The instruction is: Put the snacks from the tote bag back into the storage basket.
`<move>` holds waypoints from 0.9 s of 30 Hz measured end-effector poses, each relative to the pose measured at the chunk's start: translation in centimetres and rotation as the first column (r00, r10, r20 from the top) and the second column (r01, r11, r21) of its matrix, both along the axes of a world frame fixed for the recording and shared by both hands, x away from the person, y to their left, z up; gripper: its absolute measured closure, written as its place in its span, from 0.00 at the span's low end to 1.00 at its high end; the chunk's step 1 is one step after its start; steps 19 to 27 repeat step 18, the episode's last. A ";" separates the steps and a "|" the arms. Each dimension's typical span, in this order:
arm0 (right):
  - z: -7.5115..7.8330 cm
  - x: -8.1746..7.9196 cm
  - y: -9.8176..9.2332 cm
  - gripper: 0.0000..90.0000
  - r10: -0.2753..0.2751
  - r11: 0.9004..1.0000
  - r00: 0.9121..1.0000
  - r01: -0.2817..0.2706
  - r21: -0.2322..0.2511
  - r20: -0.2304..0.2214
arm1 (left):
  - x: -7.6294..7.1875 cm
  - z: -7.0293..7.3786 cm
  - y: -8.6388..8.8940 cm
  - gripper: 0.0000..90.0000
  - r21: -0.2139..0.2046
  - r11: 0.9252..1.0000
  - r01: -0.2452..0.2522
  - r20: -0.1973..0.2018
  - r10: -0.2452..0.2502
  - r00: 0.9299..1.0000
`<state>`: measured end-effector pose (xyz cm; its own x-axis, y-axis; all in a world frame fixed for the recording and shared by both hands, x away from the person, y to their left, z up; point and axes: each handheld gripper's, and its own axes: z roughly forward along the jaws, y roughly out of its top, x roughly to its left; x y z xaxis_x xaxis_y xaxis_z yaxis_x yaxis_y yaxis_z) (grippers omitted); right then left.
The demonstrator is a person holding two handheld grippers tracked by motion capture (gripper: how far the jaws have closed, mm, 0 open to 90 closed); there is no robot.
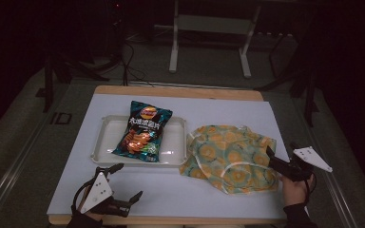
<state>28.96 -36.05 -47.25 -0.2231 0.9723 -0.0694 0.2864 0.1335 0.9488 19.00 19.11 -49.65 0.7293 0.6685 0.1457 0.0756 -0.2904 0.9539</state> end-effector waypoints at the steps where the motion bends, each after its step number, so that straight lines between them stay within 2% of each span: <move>1: 0.0 0.0 0.0 0.12 -0.001 1.000 1.000 0.001 0.001 0.000 | 0.0 0.0 0.0 0.00 0.002 1.000 0.001 -0.001 -0.001 1.000; 6: 0.0 0.1 0.0 0.12 0.015 1.000 1.000 -0.015 0.007 0.004 | 0.0 0.0 0.0 0.00 0.003 1.000 0.000 -0.002 0.000 1.000; 27: 0.1 0.0 0.1 0.12 0.004 1.000 1.000 -0.004 0.003 0.001 | 0.0 -0.1 -0.1 0.00 0.004 1.000 0.000 -0.005 0.000 1.000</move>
